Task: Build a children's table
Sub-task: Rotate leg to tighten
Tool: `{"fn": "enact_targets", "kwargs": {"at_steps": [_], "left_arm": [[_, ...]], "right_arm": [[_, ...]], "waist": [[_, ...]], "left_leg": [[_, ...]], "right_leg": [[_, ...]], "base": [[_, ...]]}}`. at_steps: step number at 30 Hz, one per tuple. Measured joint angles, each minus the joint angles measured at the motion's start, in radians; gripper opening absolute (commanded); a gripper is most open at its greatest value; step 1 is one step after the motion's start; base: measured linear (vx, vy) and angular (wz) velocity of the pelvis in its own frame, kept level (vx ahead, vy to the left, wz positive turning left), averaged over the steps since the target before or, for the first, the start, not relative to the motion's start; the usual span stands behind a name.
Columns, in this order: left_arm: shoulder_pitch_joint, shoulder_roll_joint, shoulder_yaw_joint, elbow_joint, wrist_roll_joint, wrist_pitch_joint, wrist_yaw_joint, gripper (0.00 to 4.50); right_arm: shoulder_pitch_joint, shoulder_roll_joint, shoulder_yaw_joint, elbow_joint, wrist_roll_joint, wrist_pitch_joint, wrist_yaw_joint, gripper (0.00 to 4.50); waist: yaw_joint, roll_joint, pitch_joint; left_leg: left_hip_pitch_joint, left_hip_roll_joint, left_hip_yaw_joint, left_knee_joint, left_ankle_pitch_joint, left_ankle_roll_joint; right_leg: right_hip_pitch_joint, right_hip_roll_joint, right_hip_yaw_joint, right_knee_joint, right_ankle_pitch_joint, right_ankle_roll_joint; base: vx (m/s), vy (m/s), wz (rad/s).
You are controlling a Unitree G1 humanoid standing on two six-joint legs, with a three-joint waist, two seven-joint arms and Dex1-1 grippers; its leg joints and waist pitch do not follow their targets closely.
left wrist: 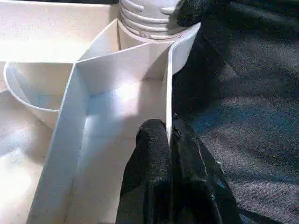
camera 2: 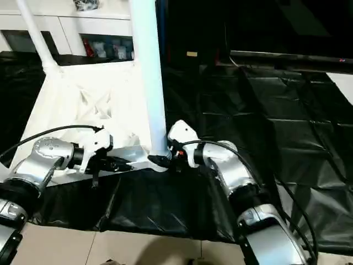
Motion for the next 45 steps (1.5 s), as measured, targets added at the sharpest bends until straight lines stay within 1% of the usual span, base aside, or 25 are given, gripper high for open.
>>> {"fn": "enact_targets", "kwargs": {"at_steps": [1, 3, 4, 5, 10, 13, 20, 23, 24, 26, 28, 30, 32, 33, 35, 36, 37, 38, 39, 40, 41, 42, 43, 44, 45], "left_arm": [[0.0, 0.0, 0.0, 0.0, 0.001, 0.0, 0.0, 0.0], [0.0, 0.0, 0.002, 0.001, 0.004, 0.0, 0.001, 0.0], [0.0, 0.0, 0.003, 0.002, 0.004, 0.0, 0.001, 0.0], [0.0, 0.0, 0.004, 0.002, 0.004, 0.001, 0.001, 0.0], [0.0, -0.001, 0.006, 0.004, 0.006, 0.005, 0.001, 0.0], [0.0, -0.002, 0.008, 0.006, 0.008, 0.005, 0.001, 0.0], [0.0, -0.014, 0.008, 0.006, 0.01, 0.008, 0.003, 0.0], [-0.007, -0.03, 0.008, 0.01, 0.025, 0.01, 0.025, 0.0], [-0.014, -0.039, 0.008, 0.02, 0.029, 0.013, 0.036, 0.0], [-0.026, -0.061, 0.007, 0.035, 0.041, 0.023, 0.068, 0.0], [-0.042, -0.101, 0.007, 0.051, 0.066, 0.044, 0.14, 0.0], [-0.061, -0.142, 0.003, 0.069, 0.083, 0.068, 0.206, 0.0], [-0.075, -0.175, 0.002, 0.077, 0.094, 0.091, 0.253, 0.0], [-0.083, -0.197, 0.002, 0.083, 0.103, 0.109, 0.288, 0.0], [-0.092, -0.223, 0.002, 0.093, 0.107, 0.128, 0.328, 0.0], [-0.102, -0.237, 0.002, 0.105, 0.114, 0.139, 0.349, 0.0], [-0.11, -0.25, 0.002, 0.119, 0.118, 0.143, 0.365, 0.0], [-0.111, -0.258, 0.002, 0.125, 0.124, 0.144, 0.382, 0.0], [-0.114, -0.26, 0.002, 0.137, 0.128, 0.139, 0.387, 0.0], [-0.117, -0.261, 0.0, 0.144, 0.134, 0.13, 0.387, 0.0], [-0.12, -0.261, -0.002, 0.15, 0.138, 0.121, 0.387, 0.0], [-0.121, -0.26, -0.003, 0.155, 0.142, 0.107, 0.387, 0.0], [-0.12, -0.258, -0.003, 0.157, 0.143, 0.1, 0.387, 0.0], [-0.118, -0.252, -0.006, 0.16, 0.143, 0.085, 0.384, 0.0], [-0.114, -0.239, -0.006, 0.16, 0.141, 0.065, 0.371, 0.0]], "right_arm": [[-0.003, 0.001, 0.0, 0.007, 0.0, -0.006, 0.004, 2.94], [-0.005, 0.004, -0.001, 0.019, 0.001, -0.014, 0.009, 2.74], [-0.01, 0.004, -0.001, 0.029, 0.0, -0.02, 0.011, 2.74], [-0.016, 0.005, 0.0, 0.037, 0.0, -0.021, 0.014, 2.59], [-0.032, 0.007, -0.001, 0.066, -0.002, -0.052, 0.029, 2.48], [-0.038, 0.008, -0.001, 0.076, -0.001, -0.055, 0.036, 2.38], [-0.043, 0.012, -0.016, 0.095, 0.009, -0.061, 0.064, 2.34], [-0.039, 0.017, -0.038, 0.104, 0.028, -0.049, 0.066, 2.28], [-0.037, 0.018, -0.044, 0.104, 0.029, -0.043, 0.059, 2.16], [-0.029, 0.027, -0.06, 0.106, 0.035, -0.028, 0.024, 2.12], [-0.024, 0.047, -0.092, 0.121, 0.035, -0.006, -0.072, 2.07], [-0.023, 0.058, -0.116, 0.135, 0.034, 0.005, -0.159, 2.04], [-0.022, 0.068, -0.134, 0.143, 0.034, 0.018, -0.224, 2.02], [-0.023, 0.081, -0.151, 0.146, 0.034, 0.028, -0.272, 2.01], [-0.023, 0.09, -0.167, 0.151, 0.032, 0.038, -0.323, 2.01], [-0.026, 0.095, -0.171, 0.157, 0.028, 0.042, -0.358, 2.01], [-0.029, 0.103, -0.174, 0.166, 0.024, 0.042, -0.387, 2.01], [-0.033, 0.111, -0.179, 0.175, 0.021, 0.042, -0.412, 2.01], [-0.039, 0.122, -0.188, 0.184, 0.02, 0.041, -0.427, 2.01], [-0.039, 0.123, -0.19, 0.185, 0.021, 0.038, -0.429, 2.34], [-0.039, 0.123, -0.193, 0.185, 0.021, 0.036, -0.429, 2.53], [-0.038, 0.124, -0.197, 0.185, 0.022, 0.033, -0.429, 2.69], [-0.038, 0.127, -0.197, 0.185, 0.023, 0.032, -0.426, 2.75], [-0.037, 0.128, -0.196, 0.185, 0.024, 0.03, -0.415, 2.75], [-0.036, 0.126, -0.196, 0.184, 0.026, 0.022, -0.388, 2.88]], "waist": [[0.0, 0.0, 0.0], [0.0, 0.0, 0.0], [-0.001, 0.0, 0.0], [-0.002, 0.0, 0.0], [-0.003, -0.001, 0.0], [-0.004, -0.001, 0.0], [-0.002, -0.001, -0.001], [0.0, -0.001, -0.001], [0.001, -0.002, -0.001], [0.004, -0.002, -0.002], [0.003, -0.003, -0.002], [-0.001, -0.003, -0.002], [-0.003, -0.002, -0.002], [-0.005, -0.002, -0.002], [-0.008, -0.001, -0.002], [-0.011, 0.0, -0.002], [-0.015, 0.007, 0.0], [-0.024, 0.015, 0.0], [-0.034, 0.029, 0.001], [-0.038, 0.035, 0.002], [-0.04, 0.036, 0.003], [-0.042, 0.028, 0.005], [-0.044, 0.022, 0.009], [-0.045, 0.021, 0.011], [-0.047, 0.026, 0.013]], "left_leg": [[0.0, 0.0, 0.0, 0.0, 0.0, 0.0], [0.0, 0.0, 0.0, 0.0, 0.0, 0.0], [0.0, 0.0, 0.0, 0.0, 0.0, 0.0], [0.0, 0.0, 0.0, 0.0, 0.0, 0.0], [0.0, 0.0, 0.0, 0.0, 0.0, 0.0], [0.001, 0.0, 0.0, 0.0, 0.0, 0.0], [0.002, 0.0, 0.0, 0.0, 0.0, 0.0], [0.002, 0.0, 0.0, 0.0, 0.0, 0.0], [0.004, 0.0, 0.0, 0.001, 0.0, 0.0], [0.007, 0.0, 0.001, 0.002, 0.0, 0.0], [0.014, 0.0, 0.0, 0.003, 0.0, 0.0], [0.016, -0.001, -0.002, 0.004, 0.0, 0.0], [0.016, -0.001, -0.005, 0.002, 0.0, 0.0], [0.016, 0.0, -0.006, 0.002, 0.0, 0.0], [0.016, -0.001, -0.007, 0.002, 0.0, 0.001], [0.017, 0.0, -0.009, 0.002, 0.0, 0.001], [0.017, 0.0, -0.014, 0.003, 0.0, 0.001], [0.018, 0.001, -0.019, 0.003, -0.001, 0.002], [0.019, 0.002, -0.025, 0.002, -0.002, 0.004], [0.019, 0.002, -0.027, 0.001, -0.002, 0.004], [0.019, 0.0, -0.025, 0.0, -0.002, 0.004], [0.025, -0.003, -0.016, 0.0, -0.002, 0.004], [0.032, -0.004, -0.011, -0.001, -0.003, 0.005], [0.036, -0.007, -0.009, -0.001, -0.005, 0.007], [0.032, -0.004, -0.01, 0.007, -0.025, 0.008]], "right_leg": [[0.0, 0.0, 0.0, 0.0, 0.0, 0.0], [0.0, 0.0, 0.0, 0.0, 0.0, 0.0], [0.0, 0.0, 0.0, 0.0, 0.0, 0.0], [0.0, 0.0, 0.0, 0.0, 0.0, 0.0], [0.0, 0.0, 0.0, 0.001, 0.0, 0.0], [0.0, 0.0, 0.0, 0.001, 0.0, 0.0], [0.001, 0.0, 0.0, 0.001, 0.0, -0.001], [0.003, 0.0, 0.0, 0.0, 0.0, 0.0], [0.004, 0.0, 0.0, 0.0, 0.0, 0.0], [0.007, 0.0, 0.002, 0.0, -0.001, 0.001], [0.014, 0.0, 0.002, -0.001, -0.001, 0.002], [0.018, -0.001, 0.001, -0.007, -0.002, 0.003], [0.021, -0.001, -0.006, -0.018, -0.002, 0.003], [0.023, -0.001, -0.008, -0.022, -0.002, 0.003], [0.027, -0.001, -0.011, -0.032, -0.002, 0.003], [0.031, -0.002, -0.016, -0.04, -0.002, 0.003], [0.037, -0.002, -0.024, -0.049, -0.002, 0.003], [0.04, -0.002, -0.035, -0.061, -0.002, 0.003], [0.053, -0.003, -0.047, -0.077, -0.002, 0.003], [0.06, -0.006, -0.051, -0.079, -0.003, 0.003], [0.06, -0.014, -0.051, -0.07, -0.004, 0.002], [0.053, -0.018, -0.041, -0.055, -0.007, 0.002], [0.049, -0.018, -0.036, -0.051, -0.007, 0.003], [0.05, -0.019, -0.043, -0.054, -0.008, 0.005], [0.056, -0.031, -0.08, -0.064, -0.008, 0.006]], "base": [[0.0, 0.0, 0.0], [0.0, 0.0, 0.0], [0.0, 0.0, 0.0], [0.0, 0.0, 0.0], [0.0, 0.0, 0.0], [0.0, 0.0, 0.0], [0.0, 0.0, 0.0], [0.0, 0.0, 0.0], [0.0, 0.0, 0.0], [0.0, 0.0, 0.0], [0.0, 0.0, 0.0], [0.0, 0.0, 0.0], [0.0, 0.0, 0.0], [0.0, 0.0, 0.0], [0.0, 0.0, 0.0], [0.0, 0.0, 0.0], [0.0, 0.0, 0.0], [0.0, 0.0, 0.0], [-0.019, 0.054, -0.02], [-0.019, 0.054, -0.02], [0.0, 0.0, 0.0], [0.0, 0.0, 0.0], [0.0, 0.0, 0.0], [-0.003, -0.052, 0.1], [0.0, 0.0, 0.0]]}}
